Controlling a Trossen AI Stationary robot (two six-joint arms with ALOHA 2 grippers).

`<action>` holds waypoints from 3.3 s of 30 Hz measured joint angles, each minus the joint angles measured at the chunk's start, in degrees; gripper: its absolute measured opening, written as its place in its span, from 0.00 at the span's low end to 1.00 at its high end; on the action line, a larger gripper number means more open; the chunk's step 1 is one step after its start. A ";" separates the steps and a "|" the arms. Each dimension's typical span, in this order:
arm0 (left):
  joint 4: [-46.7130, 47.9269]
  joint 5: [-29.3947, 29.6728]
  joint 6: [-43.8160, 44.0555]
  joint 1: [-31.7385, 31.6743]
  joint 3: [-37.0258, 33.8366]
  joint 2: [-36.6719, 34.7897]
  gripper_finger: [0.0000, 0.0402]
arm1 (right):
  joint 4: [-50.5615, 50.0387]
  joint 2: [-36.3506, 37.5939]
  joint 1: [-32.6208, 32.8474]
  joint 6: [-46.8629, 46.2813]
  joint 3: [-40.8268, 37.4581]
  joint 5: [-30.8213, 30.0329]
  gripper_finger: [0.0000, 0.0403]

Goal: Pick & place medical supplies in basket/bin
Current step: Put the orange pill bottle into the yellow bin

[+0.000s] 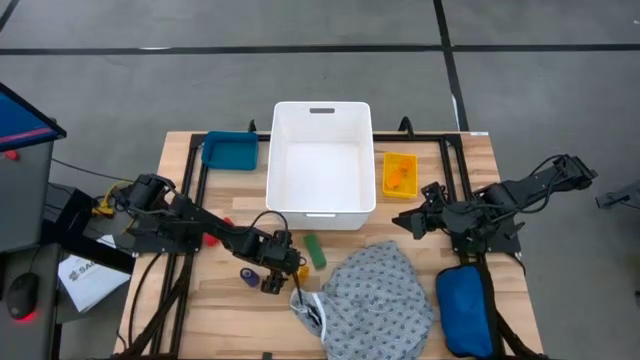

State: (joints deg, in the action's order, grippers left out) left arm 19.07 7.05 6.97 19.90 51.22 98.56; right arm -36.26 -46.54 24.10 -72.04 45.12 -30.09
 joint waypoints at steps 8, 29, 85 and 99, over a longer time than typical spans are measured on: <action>-0.30 -0.02 1.43 0.00 0.00 0.73 0.76 | 0.29 0.00 0.00 -0.01 0.00 0.02 0.56; -1.51 -1.38 2.55 0.00 0.00 0.51 0.59 | 0.40 0.00 0.00 -0.47 0.00 0.06 0.56; -2.53 -1.71 23.70 0.04 16.70 -20.58 0.53 | 25.34 -30.39 2.86 71.17 25.61 9.10 0.64; -3.06 -6.01 25.06 0.04 16.70 -20.56 0.53 | 21.04 -34.54 -1.05 75.21 32.39 19.03 0.89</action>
State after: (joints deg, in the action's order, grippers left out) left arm 16.01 1.04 32.03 19.94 67.92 78.00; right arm -15.22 -81.08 23.05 3.17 77.52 -11.06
